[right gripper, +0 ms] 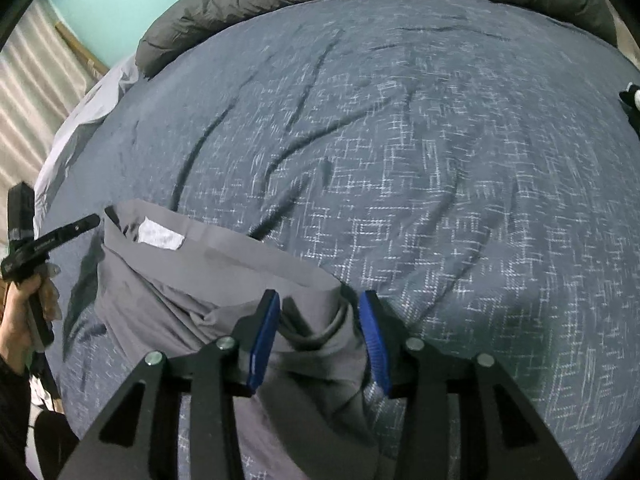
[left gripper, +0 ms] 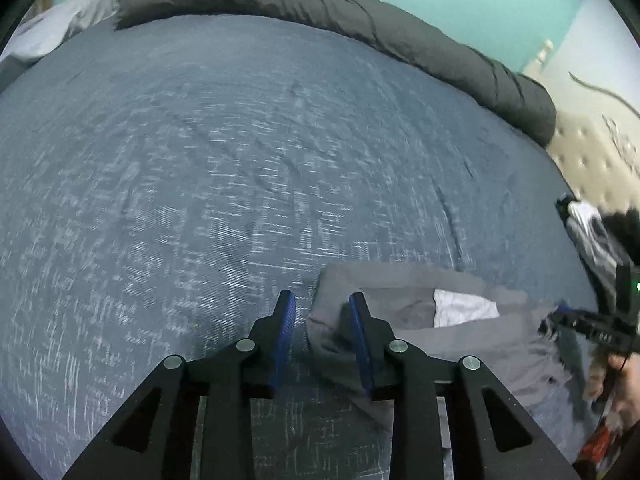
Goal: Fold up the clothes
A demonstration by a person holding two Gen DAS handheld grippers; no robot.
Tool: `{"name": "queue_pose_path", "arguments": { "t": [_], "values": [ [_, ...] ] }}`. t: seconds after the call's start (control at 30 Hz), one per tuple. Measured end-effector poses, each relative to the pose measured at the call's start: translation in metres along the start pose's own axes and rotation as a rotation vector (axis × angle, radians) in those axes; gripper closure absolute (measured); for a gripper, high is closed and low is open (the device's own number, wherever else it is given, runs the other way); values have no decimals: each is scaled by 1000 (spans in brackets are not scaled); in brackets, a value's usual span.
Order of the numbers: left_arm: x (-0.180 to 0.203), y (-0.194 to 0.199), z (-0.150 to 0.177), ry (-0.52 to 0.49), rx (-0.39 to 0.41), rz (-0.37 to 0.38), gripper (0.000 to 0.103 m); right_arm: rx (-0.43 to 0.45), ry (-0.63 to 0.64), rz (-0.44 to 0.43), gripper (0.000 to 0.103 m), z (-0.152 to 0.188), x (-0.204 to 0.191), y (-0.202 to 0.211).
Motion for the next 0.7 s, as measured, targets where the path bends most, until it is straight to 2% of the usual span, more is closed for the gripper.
{"name": "queue_pose_path", "arguments": {
  "t": [0.07,0.13,0.2,0.23,0.27,0.37,0.53,0.7],
  "values": [
    [4,-8,0,-28,-15,-12,73,-8,34,8,64,0,-4,-3],
    [7,-14,1,-51,-25,-19,73,-14,79,29,76,-1,-8,-5],
    [11,-18,2,-81,-32,-23,81,-7,102,39,89,-3,-9,-5],
    [14,-20,3,-99,-35,-27,92,-2,112,45,91,-4,-10,-4],
    [17,-22,4,-114,-36,-31,94,5,120,49,95,-5,-10,-3],
    [20,-19,1,-119,-17,-28,99,38,136,61,98,-10,-12,4],
    [28,-2,-9,-140,45,-29,99,119,159,97,99,-20,-14,29],
    [43,34,-25,-136,109,6,100,209,186,119,99,-34,-26,71]
  ]
}}
Point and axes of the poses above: each gripper's, at about its wrist camera, not at the fingertips, and y roughly against the way its jaws point, x to its right, z to its underside, the point moved 6 cm from there along -y, roughly the way its jaws point, and after that the axes turned 13 degrees about y, right-handed, at the moved point
